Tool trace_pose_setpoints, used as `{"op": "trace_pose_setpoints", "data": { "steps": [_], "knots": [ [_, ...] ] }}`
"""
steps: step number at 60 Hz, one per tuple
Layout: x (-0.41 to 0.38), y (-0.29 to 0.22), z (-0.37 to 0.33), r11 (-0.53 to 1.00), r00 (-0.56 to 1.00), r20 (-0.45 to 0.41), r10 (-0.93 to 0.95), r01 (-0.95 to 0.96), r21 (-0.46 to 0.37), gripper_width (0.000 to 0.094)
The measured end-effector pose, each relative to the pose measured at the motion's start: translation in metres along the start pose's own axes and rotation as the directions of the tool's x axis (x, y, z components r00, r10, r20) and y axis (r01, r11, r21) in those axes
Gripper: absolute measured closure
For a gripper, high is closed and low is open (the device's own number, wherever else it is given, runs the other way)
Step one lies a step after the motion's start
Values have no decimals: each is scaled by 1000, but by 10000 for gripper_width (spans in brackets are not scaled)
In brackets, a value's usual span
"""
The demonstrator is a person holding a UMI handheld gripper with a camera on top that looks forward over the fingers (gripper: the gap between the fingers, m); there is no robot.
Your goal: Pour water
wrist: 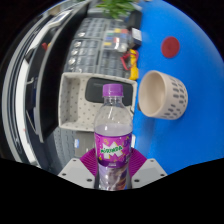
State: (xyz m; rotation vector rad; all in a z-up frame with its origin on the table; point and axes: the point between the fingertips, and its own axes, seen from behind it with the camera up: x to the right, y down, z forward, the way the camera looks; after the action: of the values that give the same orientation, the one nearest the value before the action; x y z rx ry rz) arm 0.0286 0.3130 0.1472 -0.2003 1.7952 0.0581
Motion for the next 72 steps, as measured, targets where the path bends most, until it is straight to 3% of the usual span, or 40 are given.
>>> {"op": "trace_pose_setpoints", "data": {
  "steps": [13, 21, 33, 40, 53, 63, 72],
  "knots": [
    [4, 1, 21, 957, 959, -35, 281, -283, -65, 570],
    [0, -10, 22, 883, 885, -34, 465, -466, -48, 570],
    [1, -17, 19, 872, 874, -55, 483, -486, -55, 570],
    [-5, -24, 14, 948, 949, -44, 313, -315, -54, 572],
    [-58, -92, -11, 961, 961, 1, -277, 277, 13, 566],
    [-92, -167, -23, 709, 716, -50, -696, 697, 104, 570],
    [-83, -223, -30, 376, 387, -157, -908, 922, 98, 570]
  ]
}}
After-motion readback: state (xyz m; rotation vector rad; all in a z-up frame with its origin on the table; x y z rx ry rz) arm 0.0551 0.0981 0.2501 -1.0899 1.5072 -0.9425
